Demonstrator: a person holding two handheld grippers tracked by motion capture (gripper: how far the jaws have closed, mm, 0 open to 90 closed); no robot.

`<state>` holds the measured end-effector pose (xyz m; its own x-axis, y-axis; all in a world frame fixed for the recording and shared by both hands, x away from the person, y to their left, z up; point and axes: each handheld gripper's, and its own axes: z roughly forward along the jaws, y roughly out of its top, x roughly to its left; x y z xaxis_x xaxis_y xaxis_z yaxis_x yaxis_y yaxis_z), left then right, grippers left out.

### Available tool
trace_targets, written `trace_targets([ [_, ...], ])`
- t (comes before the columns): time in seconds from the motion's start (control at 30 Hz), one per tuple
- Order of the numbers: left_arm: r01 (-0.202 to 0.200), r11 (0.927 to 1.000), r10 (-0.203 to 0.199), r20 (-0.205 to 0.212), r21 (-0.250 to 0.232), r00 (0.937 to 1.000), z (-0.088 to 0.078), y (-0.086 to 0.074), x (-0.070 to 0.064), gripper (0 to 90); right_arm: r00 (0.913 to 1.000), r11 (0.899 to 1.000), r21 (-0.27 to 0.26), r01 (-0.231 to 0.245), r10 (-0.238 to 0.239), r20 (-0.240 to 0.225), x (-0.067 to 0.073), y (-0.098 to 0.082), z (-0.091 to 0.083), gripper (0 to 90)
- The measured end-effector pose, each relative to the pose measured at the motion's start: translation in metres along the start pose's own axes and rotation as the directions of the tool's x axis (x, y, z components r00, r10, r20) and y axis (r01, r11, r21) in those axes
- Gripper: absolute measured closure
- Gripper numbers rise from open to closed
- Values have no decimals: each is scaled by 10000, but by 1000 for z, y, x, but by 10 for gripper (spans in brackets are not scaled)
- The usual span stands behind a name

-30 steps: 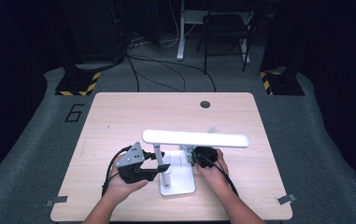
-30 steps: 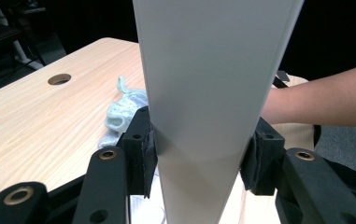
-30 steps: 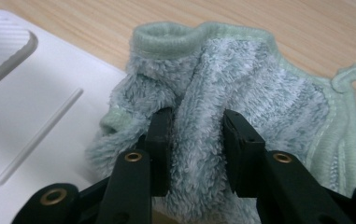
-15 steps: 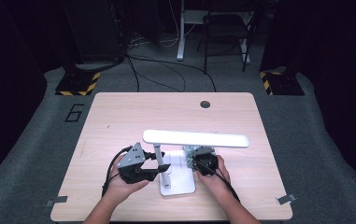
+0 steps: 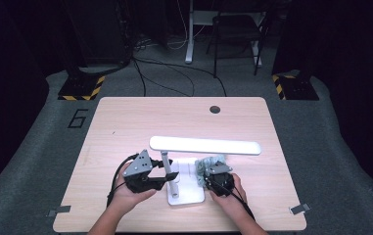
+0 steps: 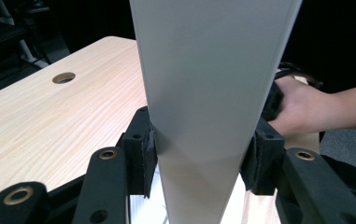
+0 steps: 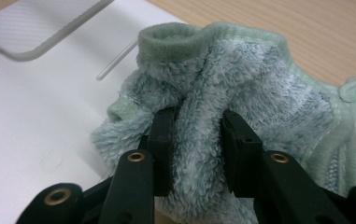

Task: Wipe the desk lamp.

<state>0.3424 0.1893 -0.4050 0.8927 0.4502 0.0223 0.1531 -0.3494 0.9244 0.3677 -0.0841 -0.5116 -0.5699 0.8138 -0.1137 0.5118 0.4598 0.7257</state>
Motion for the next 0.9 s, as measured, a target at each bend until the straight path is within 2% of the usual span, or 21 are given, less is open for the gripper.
trace_targets([
  [0.07,112,9999,-113,-104,-76,9999,1,0,-1,531,9999,10000,-20,92,-92,-118,1,-3,-4,673],
  [0.13,17,10000,-18,-133,-37,9999,0,0,-1,532,9997,9999,22,108,-108,-212,3,-7,-9,672],
  [0.33,101,9999,-101,-82,7,9999,-1,0,0,533,9982,9999,77,108,-103,-595,11,-20,-25,664],
  [0.5,102,9999,-102,-140,51,9999,-1,0,0,535,9957,9992,147,363,-349,-860,17,-29,-39,651],
  [0.53,103,9999,-102,-129,58,9999,-1,0,0,535,9957,9993,153,334,-319,-872,18,-31,-41,647],
  [0.57,90,10000,-89,-134,44,9999,-1,0,0,535,9956,9999,122,103,-91,-928,21,-32,-43,646],
  [0.63,112,9999,-113,-156,-34,9998,0,-1,0,536,9966,9999,72,92,-86,-823,23,-34,-43,637],
  [0.67,53,10000,-52,-134,48,9999,-1,-1,1,536,9964,9996,118,272,-261,-802,21,-33,-43,630],
  [0.73,93,10000,-93,-115,24,9999,0,-1,1,536,9963,9998,175,-100,115,-855,21,-32,-40,622],
  [0.77,156,9999,-155,-28,44,9999,0,-1,2,537,9961,9999,105,54,-44,-886,19,-32,-38,619],
  [0.9,161,9998,-161,22,142,9999,-1,0,3,537,9957,9999,102,-72,81,-919,15,-29,-33,605],
])
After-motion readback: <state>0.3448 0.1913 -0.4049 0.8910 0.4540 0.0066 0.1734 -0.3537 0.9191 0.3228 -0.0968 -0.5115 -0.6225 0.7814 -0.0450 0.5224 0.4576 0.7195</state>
